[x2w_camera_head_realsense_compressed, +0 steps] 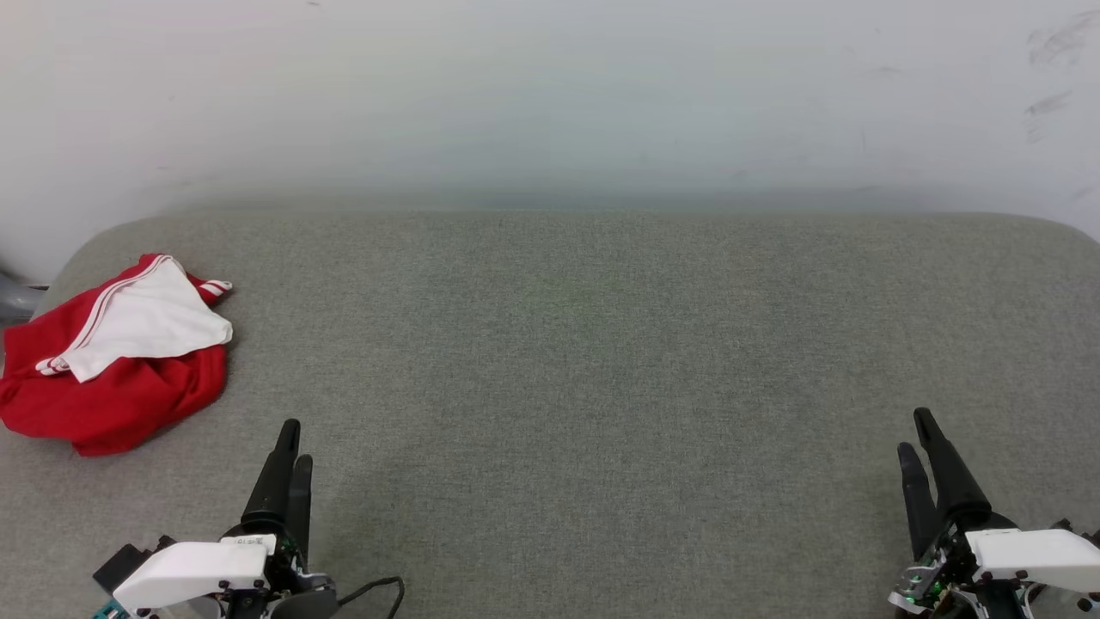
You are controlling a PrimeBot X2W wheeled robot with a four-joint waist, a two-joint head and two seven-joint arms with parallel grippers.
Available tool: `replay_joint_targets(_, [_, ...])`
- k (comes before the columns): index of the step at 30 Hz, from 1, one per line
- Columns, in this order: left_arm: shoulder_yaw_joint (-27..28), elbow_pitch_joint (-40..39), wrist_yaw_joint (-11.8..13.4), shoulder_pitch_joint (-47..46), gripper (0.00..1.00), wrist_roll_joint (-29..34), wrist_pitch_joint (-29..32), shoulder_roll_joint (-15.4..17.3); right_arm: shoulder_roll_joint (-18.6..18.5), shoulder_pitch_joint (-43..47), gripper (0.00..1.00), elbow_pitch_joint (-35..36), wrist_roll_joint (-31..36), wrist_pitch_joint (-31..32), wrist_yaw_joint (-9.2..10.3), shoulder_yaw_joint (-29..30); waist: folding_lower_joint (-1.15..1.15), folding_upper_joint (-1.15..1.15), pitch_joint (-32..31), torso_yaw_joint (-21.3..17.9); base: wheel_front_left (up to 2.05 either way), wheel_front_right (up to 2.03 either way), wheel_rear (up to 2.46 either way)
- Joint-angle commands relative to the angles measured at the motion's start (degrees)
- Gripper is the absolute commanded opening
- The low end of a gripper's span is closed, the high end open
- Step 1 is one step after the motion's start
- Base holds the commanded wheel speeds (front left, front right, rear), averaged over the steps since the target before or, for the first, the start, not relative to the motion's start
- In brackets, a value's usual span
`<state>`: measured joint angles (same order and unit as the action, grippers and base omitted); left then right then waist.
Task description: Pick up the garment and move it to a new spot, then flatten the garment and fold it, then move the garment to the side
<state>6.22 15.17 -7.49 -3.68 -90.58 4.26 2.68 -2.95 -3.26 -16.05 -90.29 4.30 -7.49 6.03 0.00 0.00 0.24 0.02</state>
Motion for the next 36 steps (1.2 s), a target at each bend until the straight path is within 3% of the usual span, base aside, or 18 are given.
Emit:
replay_joint_targets(1, [0.6, -1.5, 0.0, -0.8, 1.00, 2.3, -0.8, 0.1, 0.0, -0.7, 1.00, 1.6, 2.2, -0.8, -0.01, 0.2, 0.00, 0.00, 0.0, 0.0, 0.00, 0.00, 0.00])
replay_joint_targets(8, [1.5, -4.0, 1.0, -0.9, 1.00, 10.3, -2.7, 0.1, 0.0, -0.3, 1.00, 4.3, 10.9, -2.7, -0.01, 0.7, 0.00, 0.00, 0.1, 0.0, 0.00, 0.00, 0.00])
replay_joint_targets(23, [-1.7, -9.9, 6.5, -0.1, 1.00, 30.4, -6.2, 0.2, 0.0, 0.5, 1.00, 10.4, 31.9, -6.2, -0.01, -0.9, 0.00, 0.00, 0.3, 0.2, 0.00, 0.00, 0.00])
replay_joint_targets(36, [-4.2, -10.7, 9.5, 1.1, 1.00, 45.1, -8.8, 0.2, 0.0, 1.7, 1.00, 11.0, 46.8, -8.8, 0.00, -2.7, 0.00, 0.00, 0.3, 0.3, 0.00, 0.00, 0.00])
